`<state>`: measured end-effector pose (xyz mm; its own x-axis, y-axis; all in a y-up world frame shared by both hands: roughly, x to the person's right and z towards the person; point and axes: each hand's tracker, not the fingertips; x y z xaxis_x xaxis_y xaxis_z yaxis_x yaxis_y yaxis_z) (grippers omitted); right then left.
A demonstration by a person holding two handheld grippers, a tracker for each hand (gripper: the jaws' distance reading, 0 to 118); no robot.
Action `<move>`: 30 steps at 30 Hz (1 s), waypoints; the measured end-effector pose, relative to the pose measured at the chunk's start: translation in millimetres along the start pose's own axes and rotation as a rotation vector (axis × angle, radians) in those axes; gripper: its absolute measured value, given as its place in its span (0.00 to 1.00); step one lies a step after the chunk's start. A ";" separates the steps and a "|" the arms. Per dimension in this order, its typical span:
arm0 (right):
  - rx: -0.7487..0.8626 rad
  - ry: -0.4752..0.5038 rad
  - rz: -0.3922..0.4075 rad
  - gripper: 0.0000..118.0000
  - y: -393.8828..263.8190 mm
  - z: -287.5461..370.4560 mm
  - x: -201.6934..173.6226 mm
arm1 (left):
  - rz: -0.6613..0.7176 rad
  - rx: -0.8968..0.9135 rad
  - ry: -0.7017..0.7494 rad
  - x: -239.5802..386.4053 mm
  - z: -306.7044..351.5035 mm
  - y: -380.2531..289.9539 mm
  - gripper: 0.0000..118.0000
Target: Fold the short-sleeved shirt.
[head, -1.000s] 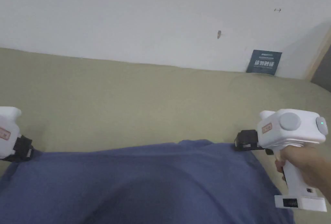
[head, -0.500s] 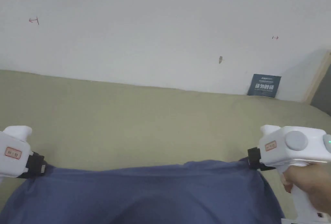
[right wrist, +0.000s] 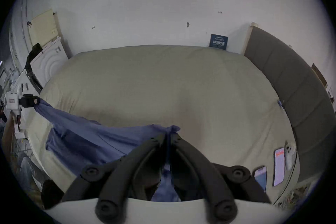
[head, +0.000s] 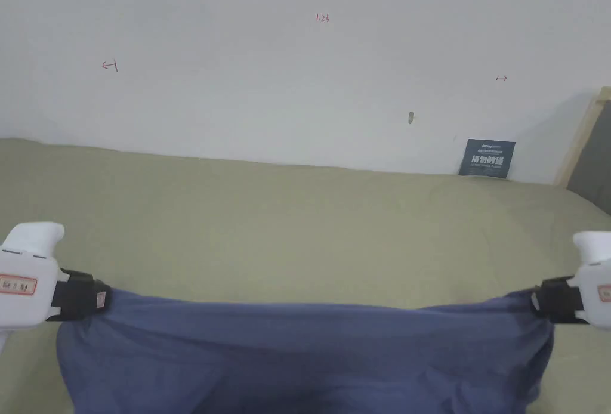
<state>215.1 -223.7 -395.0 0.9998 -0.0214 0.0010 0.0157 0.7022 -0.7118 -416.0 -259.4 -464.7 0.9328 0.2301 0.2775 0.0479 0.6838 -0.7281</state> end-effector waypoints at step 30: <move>-0.124 -0.044 -0.214 0.72 -196.6 13.4 29.8 | 0.263 -0.009 -0.040 -21.8 36.8 -180.6 0.98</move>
<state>242.1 -352.9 -245.6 0.9735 -0.1279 0.1897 0.2284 0.5920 -0.7729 -458.1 -362.4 -316.2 0.8986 0.4265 0.1029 -0.1905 0.5906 -0.7841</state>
